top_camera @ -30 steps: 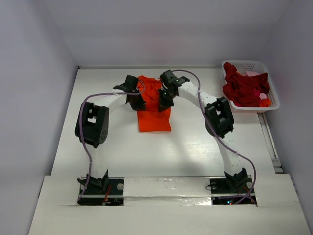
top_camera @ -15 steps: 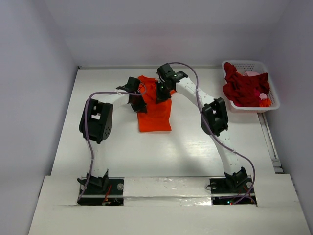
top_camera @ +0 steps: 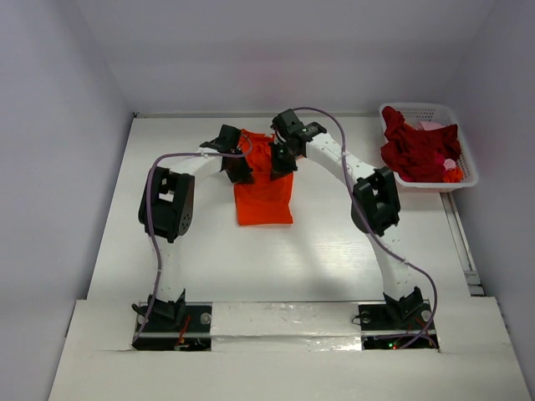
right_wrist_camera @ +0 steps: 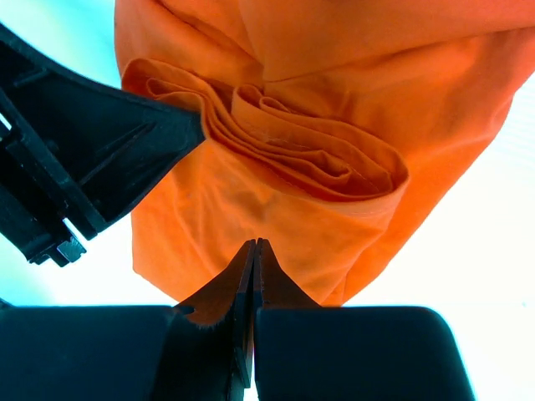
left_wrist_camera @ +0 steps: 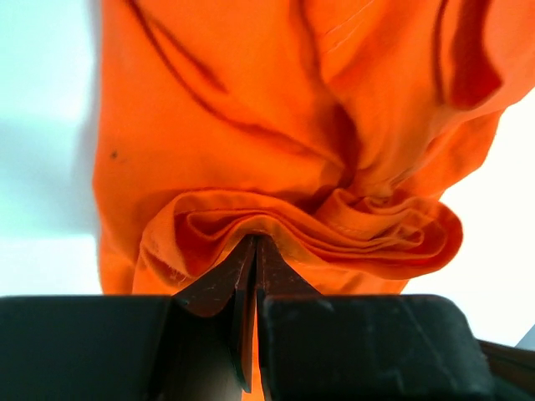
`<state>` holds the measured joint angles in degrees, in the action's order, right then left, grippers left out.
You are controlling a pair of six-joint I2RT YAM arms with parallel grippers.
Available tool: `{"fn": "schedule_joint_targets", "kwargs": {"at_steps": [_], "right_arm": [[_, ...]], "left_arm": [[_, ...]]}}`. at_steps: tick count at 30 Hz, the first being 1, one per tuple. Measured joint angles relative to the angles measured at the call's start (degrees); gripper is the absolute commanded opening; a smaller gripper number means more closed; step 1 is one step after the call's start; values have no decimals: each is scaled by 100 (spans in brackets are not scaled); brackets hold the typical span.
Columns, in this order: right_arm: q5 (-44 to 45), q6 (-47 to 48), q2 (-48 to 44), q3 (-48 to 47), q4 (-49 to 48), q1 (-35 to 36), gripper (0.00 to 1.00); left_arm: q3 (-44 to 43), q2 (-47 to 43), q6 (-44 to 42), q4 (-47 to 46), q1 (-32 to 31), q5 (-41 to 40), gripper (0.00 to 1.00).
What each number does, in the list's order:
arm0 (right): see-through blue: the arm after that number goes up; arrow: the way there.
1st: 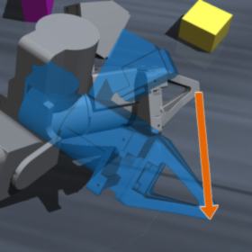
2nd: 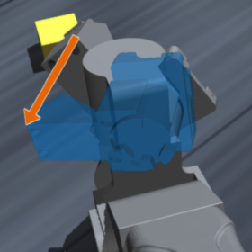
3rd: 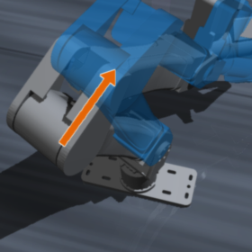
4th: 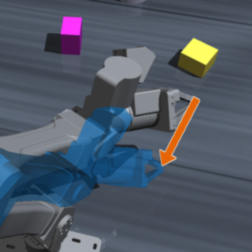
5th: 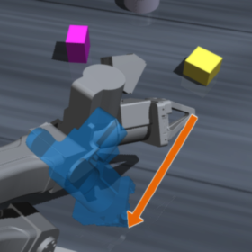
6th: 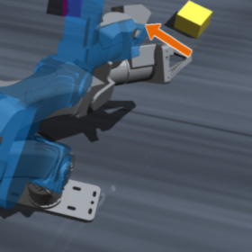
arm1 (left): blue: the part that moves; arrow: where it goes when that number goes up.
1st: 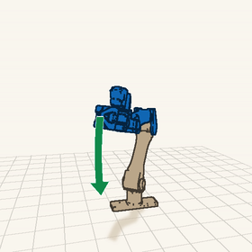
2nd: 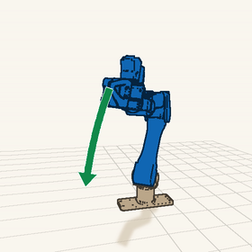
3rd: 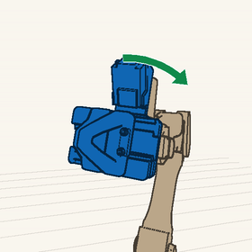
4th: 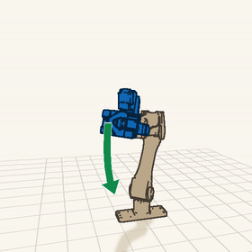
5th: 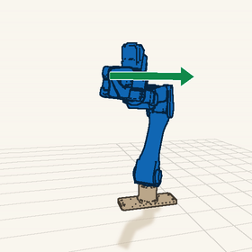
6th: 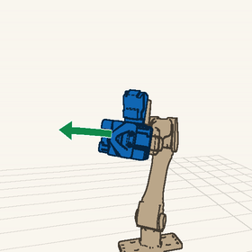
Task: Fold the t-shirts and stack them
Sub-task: Fold the folded rectangular tshirt in 1/3 of the way, then grab one side of the 2/3 rectangular tshirt with both arms
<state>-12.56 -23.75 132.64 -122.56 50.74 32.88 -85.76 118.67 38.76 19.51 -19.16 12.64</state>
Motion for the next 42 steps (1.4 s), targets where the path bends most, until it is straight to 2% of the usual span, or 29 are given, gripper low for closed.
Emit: {"fn": "schedule_joint_targets", "kwargs": {"at_steps": [12, 14, 17, 19, 20, 21, 22, 23, 24, 26, 29, 31, 34, 35, 38, 42], "right_arm": [[63, -46, 271, -142, -140, 17, 0], [79, -55, 365, -186, -153, -24, 1], [15, -111, 402, -310, -118, -201, 8], [-166, -199, 402, -549, -151, -457, 21], [-269, -254, 404, -715, -177, -634, 30], [-358, -310, 404, -883, -223, -841, 48], [-398, -350, 404, -1032, -264, -1045, 59], [-444, -345, 415, -1196, -284, -1233, 69], [-468, -350, 470, -1440, -284, -1419, 83], [-485, -356, 584, -1882, -356, -1781, 92], [-599, -363, 699, -2214, -505, -2153, 96], [-772, -402, 754, -2236, -599, -2243, 100], [-1080, -457, 905, -2236, -719, -2216, 100], [-1235, -501, 990, -2236, -791, -2186, 100], [-1519, -623, 1213, -2229, -916, -2109, 100], [-1766, -804, 1368, -2050, -1078, -2031, 97]], "left_arm": [[-256, 168, -44, 50, 24, -109, 0], [-310, 168, -63, 22, 63, -203, 6], [-356, 157, -85, -50, 208, -345, 13], [-450, 157, -81, -70, 378, -396, 19], [-531, 157, -74, -70, 487, -404, 30], [-645, 157, -66, -83, 616, -413, 35], [-774, 157, -68, -98, 737, -426, 41], [-940, 157, -55, -162, 872, -437, 53], [-1078, 157, -61, -245, 984, -439, 59], [-1410, 168, -68, -391, 1187, -472, 68], [-1971, 286, -85, -634, 1443, -474, 74], [-2284, 450, -83, -859, 1530, -385, 75], [-2592, 789, -81, -1110, 1600, -181, 73], [-2682, 940, -79, -1119, 1620, -61, 69], [-2800, 1414, -33, -1248, 1650, 319, 67], [-2793, 1926, 9, -1266, 1676, 769, 66]]}}
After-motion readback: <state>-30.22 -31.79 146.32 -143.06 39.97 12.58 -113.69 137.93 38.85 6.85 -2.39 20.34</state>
